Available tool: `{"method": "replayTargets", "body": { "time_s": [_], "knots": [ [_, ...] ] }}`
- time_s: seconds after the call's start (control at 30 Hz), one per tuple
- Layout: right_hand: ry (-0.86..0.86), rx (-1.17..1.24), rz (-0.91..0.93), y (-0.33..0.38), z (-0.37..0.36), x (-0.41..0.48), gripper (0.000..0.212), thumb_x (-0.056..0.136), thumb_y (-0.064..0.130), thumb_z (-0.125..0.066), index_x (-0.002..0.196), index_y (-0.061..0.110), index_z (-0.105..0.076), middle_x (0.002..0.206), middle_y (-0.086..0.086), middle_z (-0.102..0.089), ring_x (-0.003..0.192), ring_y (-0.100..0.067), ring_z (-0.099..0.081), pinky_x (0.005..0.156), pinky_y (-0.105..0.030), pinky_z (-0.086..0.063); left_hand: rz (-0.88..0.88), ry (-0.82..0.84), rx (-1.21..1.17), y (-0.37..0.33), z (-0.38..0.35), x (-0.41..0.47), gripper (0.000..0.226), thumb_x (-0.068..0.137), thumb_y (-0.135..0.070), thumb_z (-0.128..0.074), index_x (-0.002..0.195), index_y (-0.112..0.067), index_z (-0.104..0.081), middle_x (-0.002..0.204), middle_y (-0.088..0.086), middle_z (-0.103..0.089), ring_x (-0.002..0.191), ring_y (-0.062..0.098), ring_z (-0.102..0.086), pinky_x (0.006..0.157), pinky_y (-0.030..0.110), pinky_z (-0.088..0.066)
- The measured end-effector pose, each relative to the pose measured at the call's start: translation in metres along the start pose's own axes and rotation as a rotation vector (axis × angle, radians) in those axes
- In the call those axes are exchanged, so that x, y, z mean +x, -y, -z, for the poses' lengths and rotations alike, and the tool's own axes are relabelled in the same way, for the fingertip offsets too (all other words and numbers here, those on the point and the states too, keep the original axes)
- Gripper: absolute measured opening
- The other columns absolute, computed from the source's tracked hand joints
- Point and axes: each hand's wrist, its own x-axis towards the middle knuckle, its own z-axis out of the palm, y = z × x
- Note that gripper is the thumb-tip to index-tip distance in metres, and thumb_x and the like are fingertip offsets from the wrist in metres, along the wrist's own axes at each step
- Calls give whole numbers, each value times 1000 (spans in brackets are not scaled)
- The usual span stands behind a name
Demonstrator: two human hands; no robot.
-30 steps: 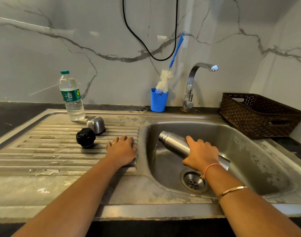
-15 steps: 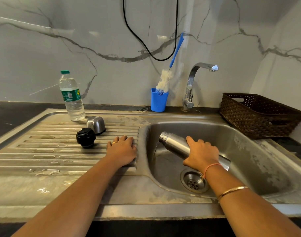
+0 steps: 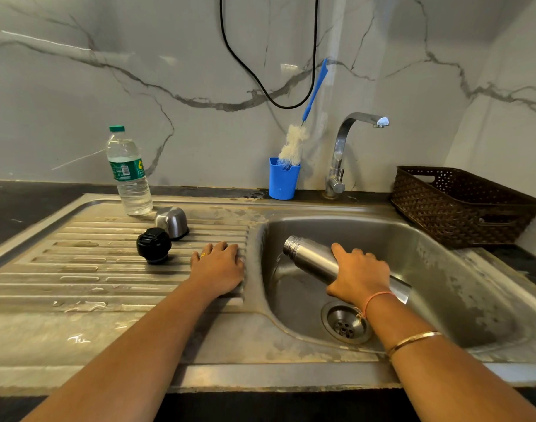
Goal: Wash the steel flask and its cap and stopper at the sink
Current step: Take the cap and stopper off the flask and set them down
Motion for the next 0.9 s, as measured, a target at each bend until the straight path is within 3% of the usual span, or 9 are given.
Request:
{"method": "replayTargets", "body": {
  "time_s": [0.9],
  "knots": [
    [3,-8,14,1,2,-3,66,75,39,-68,131,30,-34,112,-7,-56,103,-28,-54,78,-36,-44,5,3,2,-1,0,0,47,100,-36,-30,144,-21,-34,152,3,-29,141,26,-22,115,51,-15]
  ]
}}
